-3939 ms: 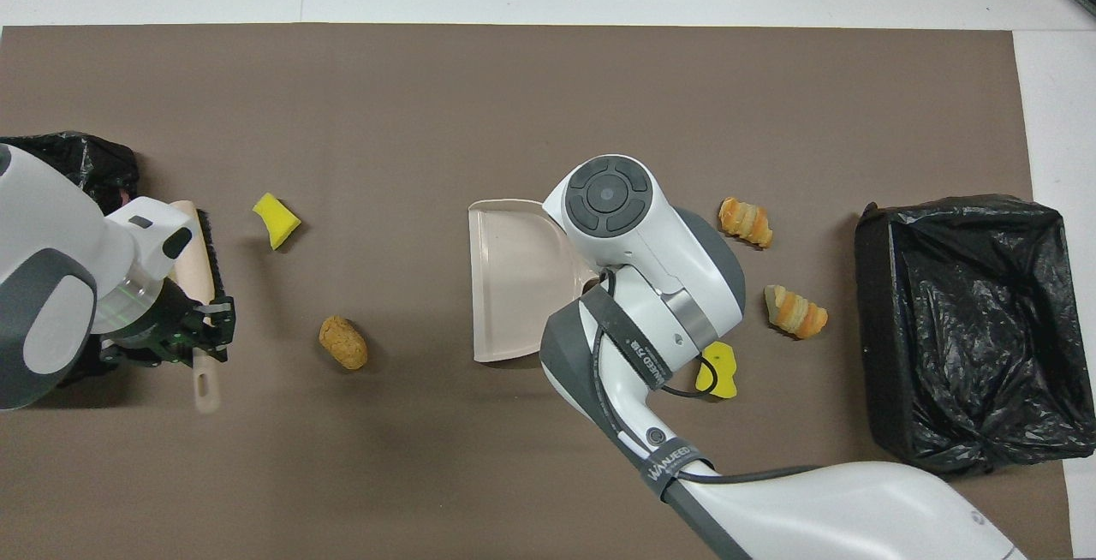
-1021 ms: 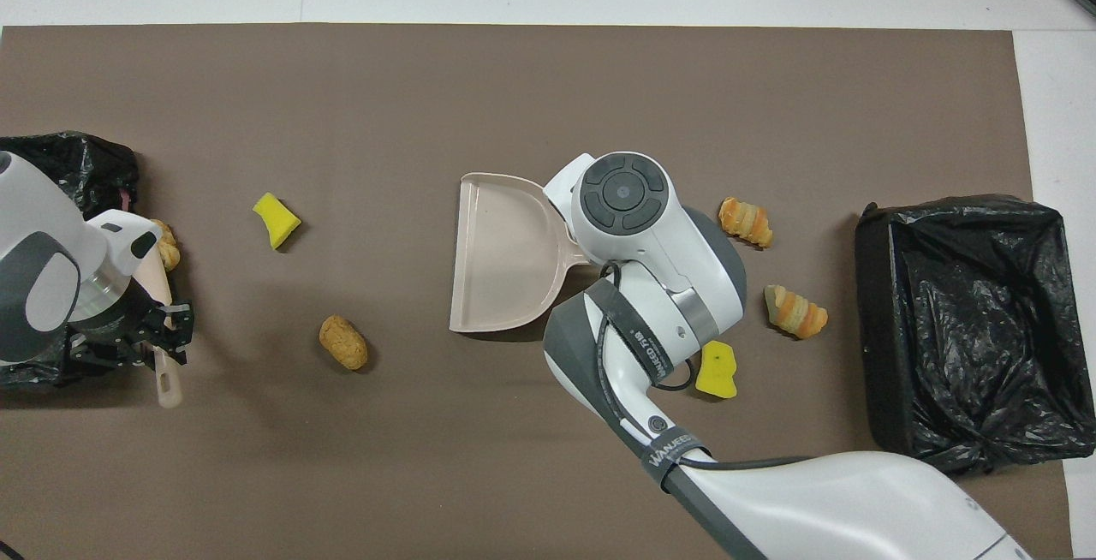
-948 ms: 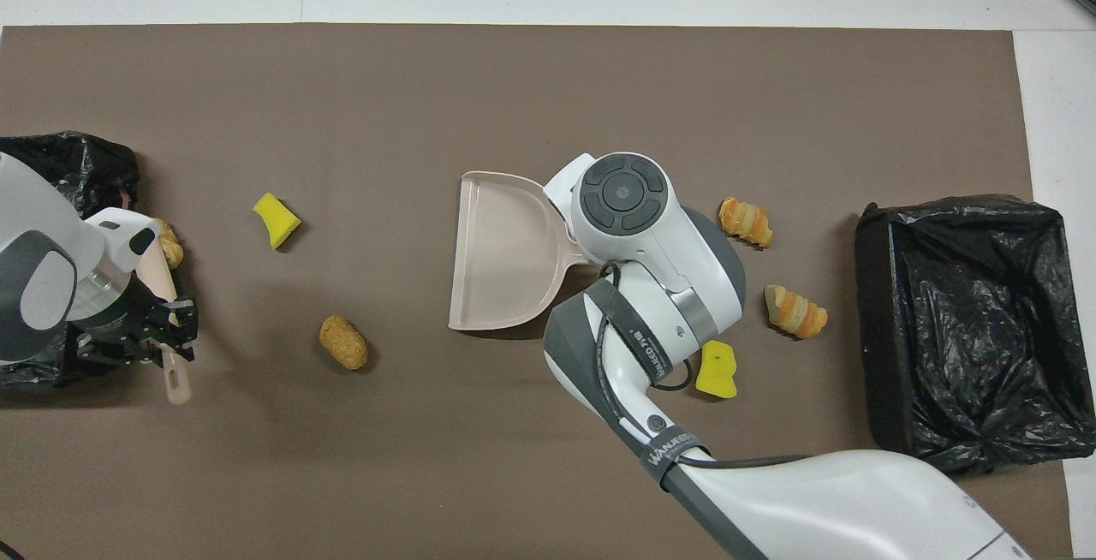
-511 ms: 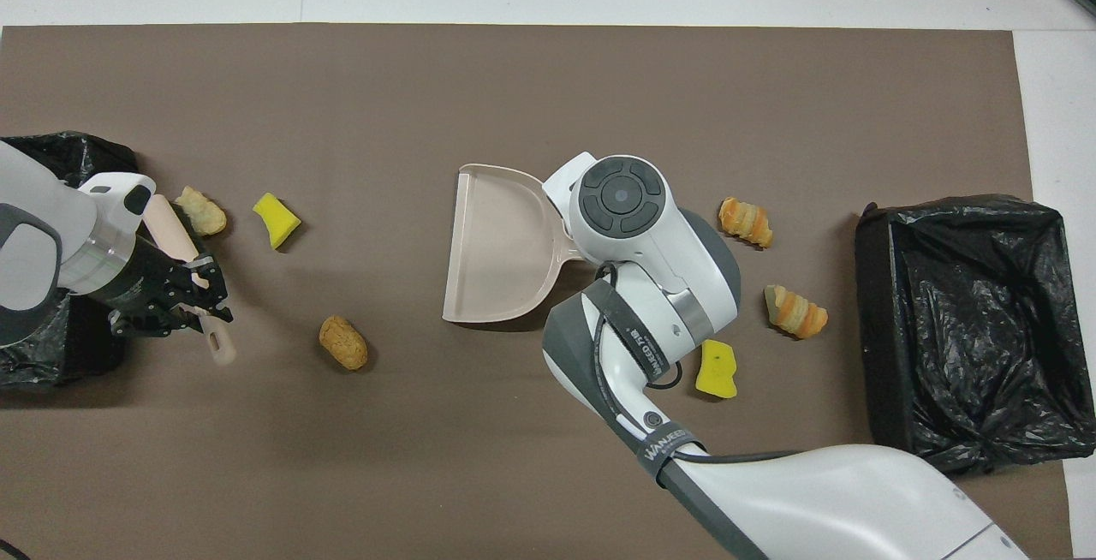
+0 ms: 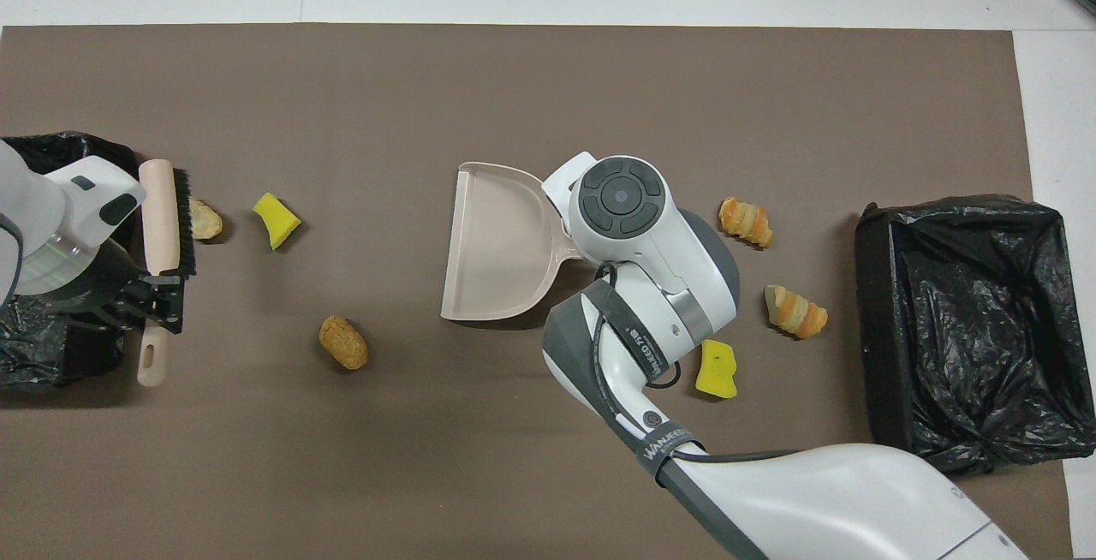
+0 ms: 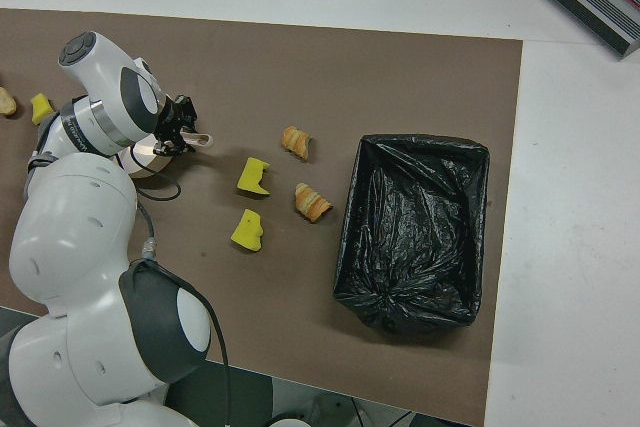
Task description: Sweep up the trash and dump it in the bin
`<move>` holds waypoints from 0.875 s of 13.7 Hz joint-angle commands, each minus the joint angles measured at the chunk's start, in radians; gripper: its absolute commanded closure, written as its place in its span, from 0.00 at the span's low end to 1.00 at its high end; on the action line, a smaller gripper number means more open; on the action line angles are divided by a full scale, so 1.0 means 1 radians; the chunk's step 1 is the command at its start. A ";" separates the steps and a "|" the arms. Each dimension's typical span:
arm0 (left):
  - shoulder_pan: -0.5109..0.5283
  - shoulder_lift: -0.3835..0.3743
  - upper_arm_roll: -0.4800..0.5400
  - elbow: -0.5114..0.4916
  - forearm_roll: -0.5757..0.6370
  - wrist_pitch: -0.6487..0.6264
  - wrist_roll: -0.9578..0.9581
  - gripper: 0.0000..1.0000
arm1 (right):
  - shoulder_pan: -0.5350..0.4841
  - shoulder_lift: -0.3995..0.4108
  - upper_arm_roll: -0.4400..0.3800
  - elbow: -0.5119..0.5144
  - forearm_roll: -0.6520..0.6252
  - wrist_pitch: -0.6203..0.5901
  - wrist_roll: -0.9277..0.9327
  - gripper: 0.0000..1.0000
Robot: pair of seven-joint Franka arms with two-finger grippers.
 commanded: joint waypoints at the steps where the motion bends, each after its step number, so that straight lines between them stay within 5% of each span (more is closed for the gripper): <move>1: 0.007 0.064 0.005 0.027 0.145 -0.025 0.178 1.00 | -0.006 0.001 0.007 -0.006 0.015 0.031 0.027 1.00; 7: 0.048 0.119 0.005 0.020 0.290 0.070 0.016 1.00 | -0.006 0.002 0.007 -0.001 0.015 0.031 0.027 1.00; 12: 0.027 0.181 0.001 -0.002 0.278 0.131 -0.133 1.00 | -0.005 0.002 0.007 -0.001 0.015 0.029 0.026 1.00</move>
